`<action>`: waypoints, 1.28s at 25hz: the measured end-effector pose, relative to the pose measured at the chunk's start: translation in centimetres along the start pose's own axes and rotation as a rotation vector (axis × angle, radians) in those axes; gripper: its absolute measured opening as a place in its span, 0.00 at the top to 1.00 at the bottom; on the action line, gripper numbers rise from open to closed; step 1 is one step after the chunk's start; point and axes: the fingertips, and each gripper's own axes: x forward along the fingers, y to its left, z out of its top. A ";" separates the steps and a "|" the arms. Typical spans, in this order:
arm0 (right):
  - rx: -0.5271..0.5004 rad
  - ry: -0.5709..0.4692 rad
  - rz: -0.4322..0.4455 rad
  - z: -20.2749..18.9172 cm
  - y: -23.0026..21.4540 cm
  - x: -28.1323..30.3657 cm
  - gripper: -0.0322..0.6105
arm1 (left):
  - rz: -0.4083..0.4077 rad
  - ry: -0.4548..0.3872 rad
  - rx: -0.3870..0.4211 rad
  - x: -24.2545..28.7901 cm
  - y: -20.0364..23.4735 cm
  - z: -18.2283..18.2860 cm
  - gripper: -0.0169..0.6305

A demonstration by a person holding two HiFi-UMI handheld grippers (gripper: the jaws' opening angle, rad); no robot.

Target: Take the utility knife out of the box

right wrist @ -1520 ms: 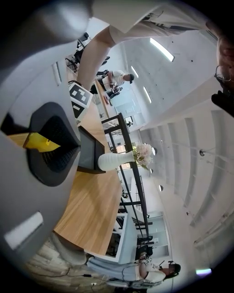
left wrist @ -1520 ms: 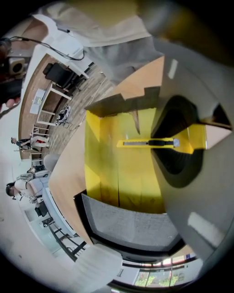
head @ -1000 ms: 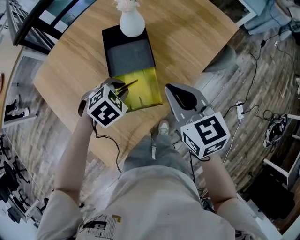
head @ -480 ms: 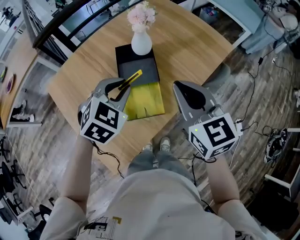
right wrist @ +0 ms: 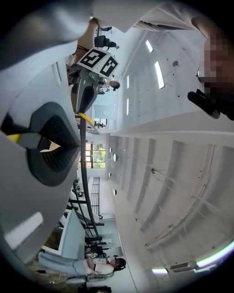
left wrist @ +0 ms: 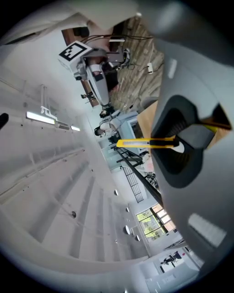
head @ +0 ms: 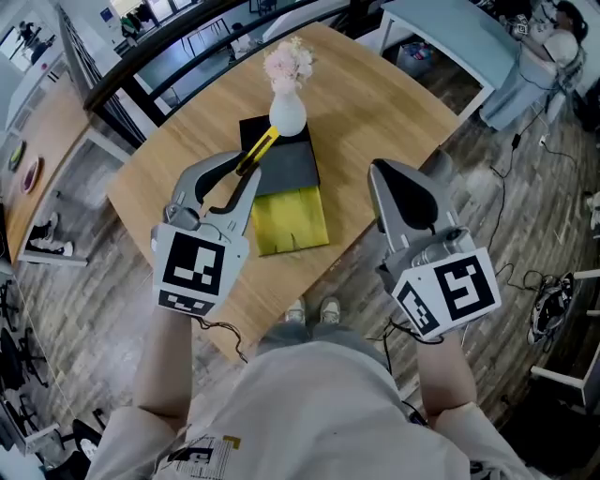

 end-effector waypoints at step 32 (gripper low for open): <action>-0.010 0.015 0.021 -1.6 2.8 -5.6 0.95 | 0.071 -0.162 -0.197 -6.4 -4.7 1.4 0.87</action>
